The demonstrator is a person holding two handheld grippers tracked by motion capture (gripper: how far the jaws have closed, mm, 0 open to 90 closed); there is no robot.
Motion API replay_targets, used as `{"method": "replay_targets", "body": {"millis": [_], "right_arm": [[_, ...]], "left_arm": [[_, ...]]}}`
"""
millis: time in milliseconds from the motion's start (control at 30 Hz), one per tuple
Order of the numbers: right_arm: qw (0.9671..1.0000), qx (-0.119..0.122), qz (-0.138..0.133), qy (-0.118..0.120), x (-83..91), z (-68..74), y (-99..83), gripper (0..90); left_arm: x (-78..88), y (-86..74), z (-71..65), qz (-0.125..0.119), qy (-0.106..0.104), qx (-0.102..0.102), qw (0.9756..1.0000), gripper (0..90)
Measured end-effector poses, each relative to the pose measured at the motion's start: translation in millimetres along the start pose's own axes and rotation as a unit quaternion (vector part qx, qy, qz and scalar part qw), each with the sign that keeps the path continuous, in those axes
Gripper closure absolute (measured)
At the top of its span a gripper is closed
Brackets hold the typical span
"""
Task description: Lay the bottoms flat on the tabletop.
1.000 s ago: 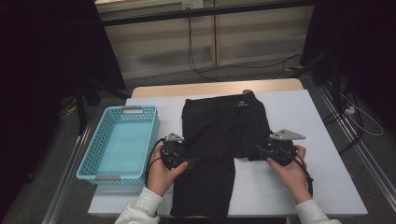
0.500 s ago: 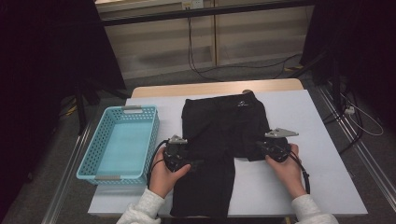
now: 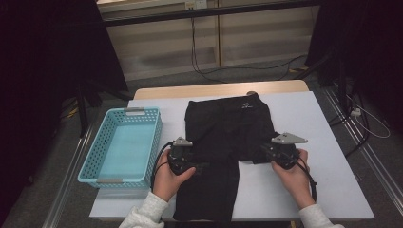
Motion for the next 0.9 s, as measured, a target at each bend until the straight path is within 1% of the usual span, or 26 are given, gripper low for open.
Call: {"method": "replay_targets", "body": {"millis": [33,67,100,133,167,200,233,300,333,367,400,467,500,533,567,600,633,667,700,733,767,800,833,900], "right_arm": [[0.9999,-0.003,-0.002,-0.016,-0.6,-9.1,2.2,69.2],[0.9996,-0.009,-0.006,-0.026,-2.4,-18.5,4.3,68.4],[0.9992,-0.017,-0.002,-0.035,-4.8,-27.5,5.0,66.2],[0.9986,-0.021,0.004,-0.048,-7.4,-36.8,5.6,61.9],[0.9981,-0.025,0.006,-0.055,-10.2,-44.8,6.4,60.9],[0.9981,-0.032,0.008,-0.052,-13.4,-50.6,7.3,60.4],[0.9981,-0.035,0.013,-0.049,-16.6,-55.2,8.0,57.9],[0.9976,-0.043,0.017,-0.052,-22.7,-63.3,10.0,55.7],[0.9972,-0.043,0.019,-0.058,-25.5,-66.5,11.1,54.4],[0.9971,-0.047,0.021,-0.055,-28.9,-68.2,11.6,55.7],[0.997,-0.052,0.027,-0.05,-33.2,-69.1,10.7,56.1],[0.9966,-0.049,0.04,-0.053,-40.7,-71.0,7.9,57.8],[0.9965,-0.055,0.039,-0.051,-43.4,-71.7,7.1,59.0],[0.9967,-0.061,0.033,-0.041,-44.8,-71.8,7.7,68.7],[0.9971,-0.063,0.033,-0.028,-45.2,-69.7,7.7,79.5],[0.9975,-0.059,0.033,-0.021,-45.1,-67.6,8.3,86.3],[0.9977,-0.051,0.037,-0.022,-43.7,-65.8,8.6,89.0],[0.9978,-0.047,0.041,-0.02,-42.4,-63.8,8.5,89.6],[0.998,-0.048,0.039,-0.011,-41.2,-61.8,8.7,89.7],[0.998,-0.051,0.036,-0.008,-38.4,-60.0,8.9,89.7],[0.9984,-0.048,0.029,-0.012,-34.6,-59.0,9.9,89.6],[0.9986,-0.049,0.02,-0.011,-30.5,-57.4,11.3,89.4],[0.9985,-0.053,0.01,-0.006,-26.4,-54.9,12.8,89.3],[0.9988,-0.048,0.002,0.001,-18.1,-49.4,14.3,89.1]], "left_arm": [[-0.2,-0.3,0.7,0.002,-0.001,0.0,1.0,19.8],[-0.3,-0.5,1.6,0.004,-0.002,0.002,1.0,19.8],[-0.7,0.3,1.9,0.001,0.0,0.005,1.0,19.7],[-0.6,1.1,2.6,0.0,0.001,0.003,1.0,19.6],[-0.1,2.0,2.7,-0.002,0.0,0.006,1.0,19.6],[0.6,2.6,2.9,-0.003,0.0,0.005,1.0,19.6],[1.7,2.9,3.2,-0.003,-0.001,0.005,1.0,19.6],[3.1,3.0,4.5,-0.005,0.001,0.006,1.0,19.6],[3.8,2.7,5.2,-0.003,-0.001,0.006,1.0,19.5],[3.5,2.5,5.8,-0.006,0.003,0.009,0.9999,19.5],[3.5,1.9,6.4,-0.005,0.004,0.009,0.9999,19.5],[3.5,1.4,7.1,-0.004,0.007,0.011,0.9999,19.5],[4.3,1.1,7.0,0.0,0.0,0.01,0.9999,19.5],[4.4,0.8,7.2,0.0,-0.001,0.009,1.0,19.5],[4.4,0.3,7.5,0.001,0.0,0.008,1.0,19.5],[3.7,0.0,7.7,-0.002,0.003,0.009,0.9999,19.5],[3.7,-0.6,7.8,-0.002,0.003,0.011,0.9999,19.5],[3.9,-0.9,8.1,-0.001,0.003,0.011,0.9999,19.5],[4.1,-1.0,8.3,-0.001,0.003,0.012,0.9999,19.5],[4.3,-0.9,8.2,-0.002,0.002,0.013,0.9999,19.5],[4.6,-0.5,8.2,-0.003,0.003,0.013,0.9999,19.5],[4.5,-0.3,8.2,-0.004,0.006,0.012,0.9999,19.5],[4.5,-0.4,7.9,-0.003,0.004,0.011,0.9999,19.5],[3.7,-0.2,7.3,-0.003,0.005,0.011,0.9999,19.5]]}}
Point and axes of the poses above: each handheld gripper's, and its own axes: x roughly backward along the jaws, y roughly out of its top, z roughly to its left, the point moved 7 cm from there along -x, roughly forward along the jaws, and after that the axes turned 4 degrees about y, right-handed, at the moved point
